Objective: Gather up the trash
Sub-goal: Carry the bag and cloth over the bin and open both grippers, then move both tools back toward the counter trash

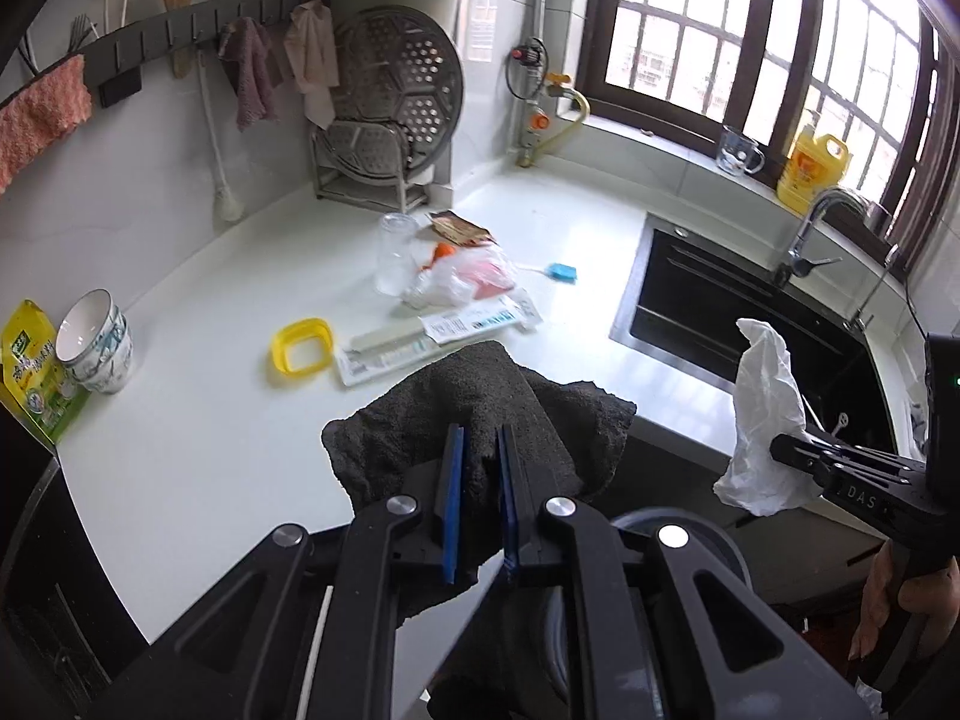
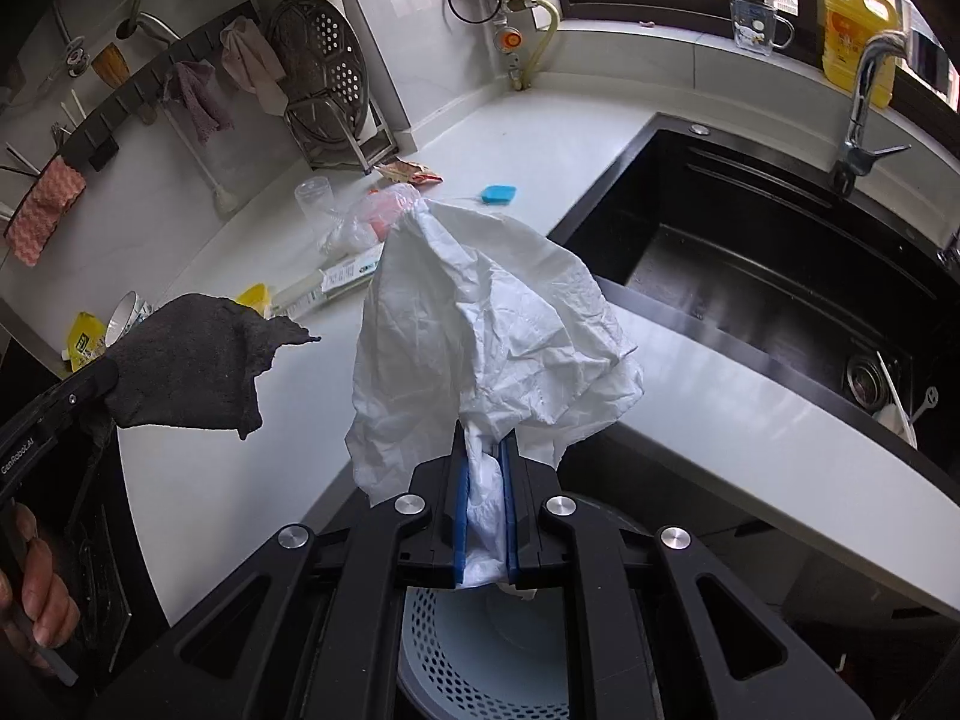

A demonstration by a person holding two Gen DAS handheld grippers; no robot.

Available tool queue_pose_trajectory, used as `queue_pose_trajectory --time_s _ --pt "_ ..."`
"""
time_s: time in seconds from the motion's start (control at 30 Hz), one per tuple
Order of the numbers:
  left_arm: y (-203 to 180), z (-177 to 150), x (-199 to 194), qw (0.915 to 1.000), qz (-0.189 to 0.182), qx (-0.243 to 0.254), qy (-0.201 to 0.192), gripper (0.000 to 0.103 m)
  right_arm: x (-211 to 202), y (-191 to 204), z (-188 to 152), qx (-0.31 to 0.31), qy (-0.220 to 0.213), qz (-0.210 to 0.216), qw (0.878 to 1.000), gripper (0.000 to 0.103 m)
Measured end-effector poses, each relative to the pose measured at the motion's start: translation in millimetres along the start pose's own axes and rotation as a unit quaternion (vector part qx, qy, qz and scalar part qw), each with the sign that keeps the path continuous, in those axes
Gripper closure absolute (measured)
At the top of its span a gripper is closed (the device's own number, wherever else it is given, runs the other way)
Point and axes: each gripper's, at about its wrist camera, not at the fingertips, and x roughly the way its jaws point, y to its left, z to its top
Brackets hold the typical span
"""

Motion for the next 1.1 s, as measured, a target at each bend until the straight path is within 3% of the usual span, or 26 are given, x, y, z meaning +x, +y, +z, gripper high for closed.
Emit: queue_pose_trajectory --time_s 0.2,0.37,0.57,0.77,0.8,0.93,1.1 --pt "-69.1 -49.8 -0.5 0.9984 -0.038 0.035 0.024 0.091 -11.1 -33.9 -47.2 -0.001 0.023 -0.011 1.0 0.094" --pt "-108.1 -86.0 18.2 0.996 -0.052 0.049 0.054 0.091 6.1 -49.9 -81.1 0.004 0.06 -0.002 0.998 0.094" --pt "-130.0 -115.3 46.4 0.9933 -0.054 0.049 0.09 0.091 40.1 -51.3 -116.6 -0.006 0.109 0.002 0.994 0.094" --pt "-135.3 -129.9 53.0 0.9931 -0.03 0.048 0.103 0.087 57.1 -56.4 -128.2 0.005 0.12 0.007 0.993 0.092" --pt "-135.3 -130.2 50.9 0.9934 -0.028 0.047 0.101 0.085 57.9 -57.0 -127.7 0.005 0.121 0.009 0.993 0.086" --pt "-129.1 -125.1 38.9 0.9961 -0.023 0.036 0.077 0.039 53.0 -56.1 -125.2 -0.001 0.109 0.006 0.994 0.067" --pt "-126.7 -116.8 27.7 0.9971 -0.015 0.036 0.065 0.038 41.8 -59.6 -122.1 -0.002 0.101 0.005 0.995 0.066"
